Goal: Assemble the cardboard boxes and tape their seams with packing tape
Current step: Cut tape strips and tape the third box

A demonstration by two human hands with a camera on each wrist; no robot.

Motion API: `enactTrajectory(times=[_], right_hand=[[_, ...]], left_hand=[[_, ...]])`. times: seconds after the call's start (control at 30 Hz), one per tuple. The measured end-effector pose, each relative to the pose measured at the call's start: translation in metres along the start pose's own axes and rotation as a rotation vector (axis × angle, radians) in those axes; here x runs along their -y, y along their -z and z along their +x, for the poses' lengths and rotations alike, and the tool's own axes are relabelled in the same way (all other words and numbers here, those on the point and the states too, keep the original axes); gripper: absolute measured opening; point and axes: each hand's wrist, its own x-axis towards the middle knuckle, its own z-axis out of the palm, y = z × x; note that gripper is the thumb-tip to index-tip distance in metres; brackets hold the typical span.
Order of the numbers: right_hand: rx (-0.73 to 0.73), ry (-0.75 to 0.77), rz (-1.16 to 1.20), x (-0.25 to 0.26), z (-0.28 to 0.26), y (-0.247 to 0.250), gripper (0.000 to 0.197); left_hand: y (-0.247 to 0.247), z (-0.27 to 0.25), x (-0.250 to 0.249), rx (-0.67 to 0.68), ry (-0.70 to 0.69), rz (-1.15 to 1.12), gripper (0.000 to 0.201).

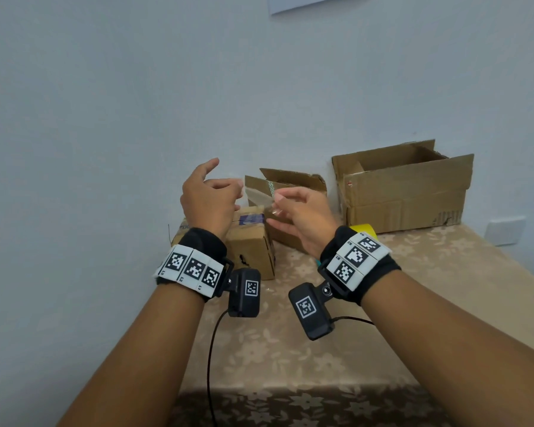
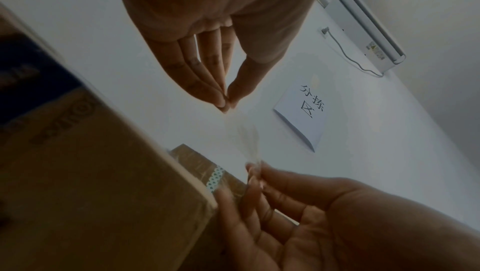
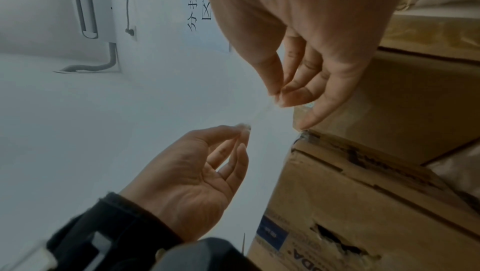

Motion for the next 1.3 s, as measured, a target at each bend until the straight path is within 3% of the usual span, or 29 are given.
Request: enactTrajectory(times=[0.27, 0.57, 0.97, 1.1, 1.2, 1.3], right_hand=[[0.000, 0.048, -0.074, -0.001, 0.002, -0.009, 0.026], [-0.090, 0.135, -0.274, -0.001, 0.012, -0.018, 0.023], [-0.115, 0.340, -0.611, -0.016, 0.028, -0.030, 0.019], [-0.137, 0.319, -0.590, -0.015, 0.034, -0.029, 0.020], [-0.128, 0.300, -0.559, -0.011, 0.034, -0.032, 0.015], [-0.100, 0.283, -0.544, -0.009, 0.032, -0.035, 0.012]], left_hand=[[0.011, 0.004, 0.005, -0.028, 0.025, 0.012, 0.085], [0.026, 0.013, 0.019, -0.052, 0.056, 0.060, 0.057], [0.045, 0.019, 0.039, -0.130, 0.031, 0.299, 0.057], [0.053, 0.023, 0.041, -0.141, 0.025, 0.304, 0.050], [0.053, 0.023, 0.036, -0.108, 0.070, 0.240, 0.042], [0.050, 0.020, 0.029, 0.034, 0.064, 0.301, 0.040]])
